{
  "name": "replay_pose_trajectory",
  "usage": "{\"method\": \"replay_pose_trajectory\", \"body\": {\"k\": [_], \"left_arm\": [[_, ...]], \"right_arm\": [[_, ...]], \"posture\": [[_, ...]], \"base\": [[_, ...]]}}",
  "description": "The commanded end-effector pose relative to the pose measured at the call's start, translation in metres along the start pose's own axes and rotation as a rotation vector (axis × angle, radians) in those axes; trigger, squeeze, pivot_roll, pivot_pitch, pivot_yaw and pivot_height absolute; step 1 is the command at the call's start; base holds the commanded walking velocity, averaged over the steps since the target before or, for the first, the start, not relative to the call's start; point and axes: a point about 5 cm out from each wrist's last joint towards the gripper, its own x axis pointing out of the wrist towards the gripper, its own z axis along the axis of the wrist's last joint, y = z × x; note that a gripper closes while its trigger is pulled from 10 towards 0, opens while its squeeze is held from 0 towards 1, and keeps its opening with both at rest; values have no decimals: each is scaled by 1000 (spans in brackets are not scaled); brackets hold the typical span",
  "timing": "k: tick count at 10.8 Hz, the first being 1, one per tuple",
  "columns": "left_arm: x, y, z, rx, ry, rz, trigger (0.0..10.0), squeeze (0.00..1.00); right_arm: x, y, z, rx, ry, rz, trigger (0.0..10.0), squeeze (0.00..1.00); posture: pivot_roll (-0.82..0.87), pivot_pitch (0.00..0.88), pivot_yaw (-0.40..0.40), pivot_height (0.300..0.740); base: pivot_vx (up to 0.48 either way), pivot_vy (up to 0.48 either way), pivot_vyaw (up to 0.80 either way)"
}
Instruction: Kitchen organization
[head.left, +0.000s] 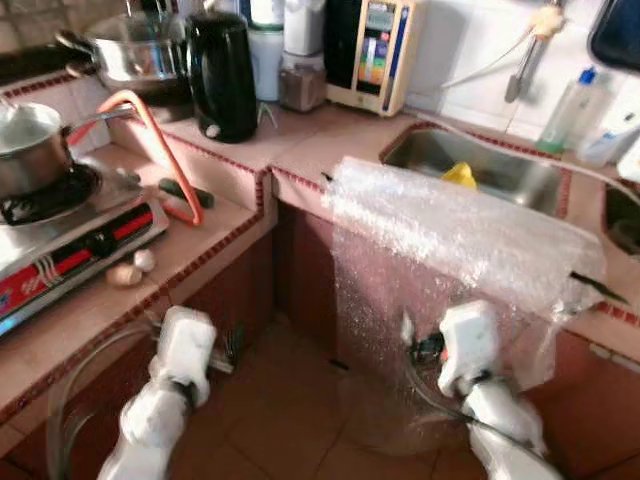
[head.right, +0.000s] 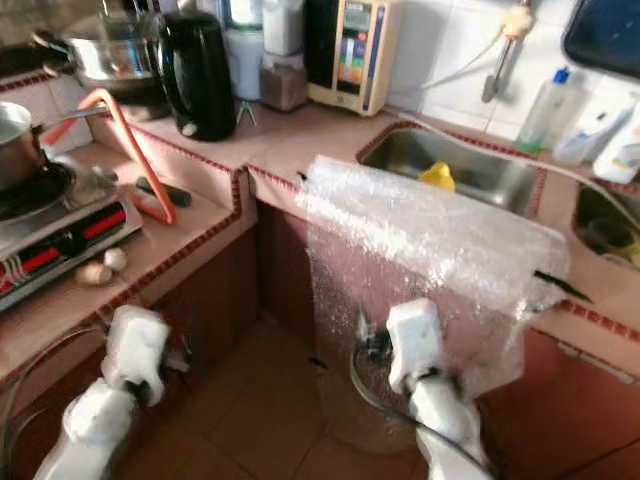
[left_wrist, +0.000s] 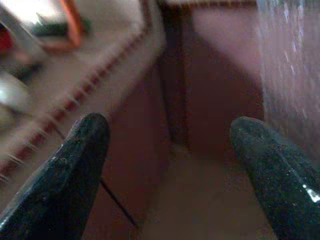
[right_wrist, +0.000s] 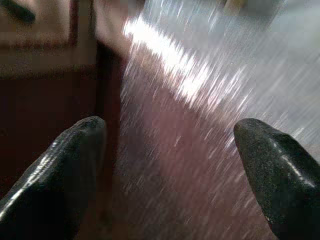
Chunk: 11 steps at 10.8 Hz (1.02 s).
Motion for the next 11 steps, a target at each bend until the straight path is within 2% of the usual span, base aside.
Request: {"method": "replay_pose_trajectory", "body": {"k": [1, 2, 3, 4, 5, 6, 7, 9, 10, 11], "left_arm": [[4, -9, -8, -1, 41, -45, 10000, 0], [8, -17, -32, -58, 172, -50, 10000, 0], [8, -19, -45, -53, 239, -58, 10000, 0], [5, -21, -63, -57, 348, -66, 10000, 0], [2, -21, -73, -61, 416, -60, 10000, 0], [-7, -20, -90, -152, 526, -45, 10000, 427], [-18, -17, -103, -146, 600, -33, 10000, 1000], [-35, -11, -121, -134, 729, -1, 10000, 1000], [-42, -11, -128, -153, 787, 22, 10000, 1000], [-39, -14, -125, -153, 781, 5, 10000, 0]], "right_arm": [[0, 2, -15, 23, 51, 13, 10000, 0], [-1, 1, -45, 100, 176, -9, 10000, 0], [-4, -2, -62, 164, 251, -30, 10000, 0], [-10, -6, -81, 246, 346, -73, 10000, 0], [-15, -6, -93, 273, 408, -87, 10000, 0], [-28, -3, -112, 321, 514, -107, 10000, 933], [-37, 1, -124, 373, 577, -119, 10000, 1000], [-64, 16, -148, 365, 766, -76, 10000, 1000], [-74, 23, -154, 321, 821, -13, 10000, 0], [-74, 24, -155, 322, 833, -19, 10000, 0]], "posture": [[121, 0, -51, 740], [113, 0, -54, 740], [116, 0, -56, 740], [110, 0, -55, 740], [99, 0, -53, 740], [107, 0, -53, 740], [110, 0, -66, 740], [96, 0, -69, 740], [97, 0, -72, 740], [108, 0, -77, 740]], "base": [[0, 0, 0], [0, 0, 0], [0, 0, 0], [0, 0, 0], [0, 0, 0], [0, 0, 0], [0, 0, 0], [0, 0, 0], [0, 0, 0], [0, 0, 0]]}}
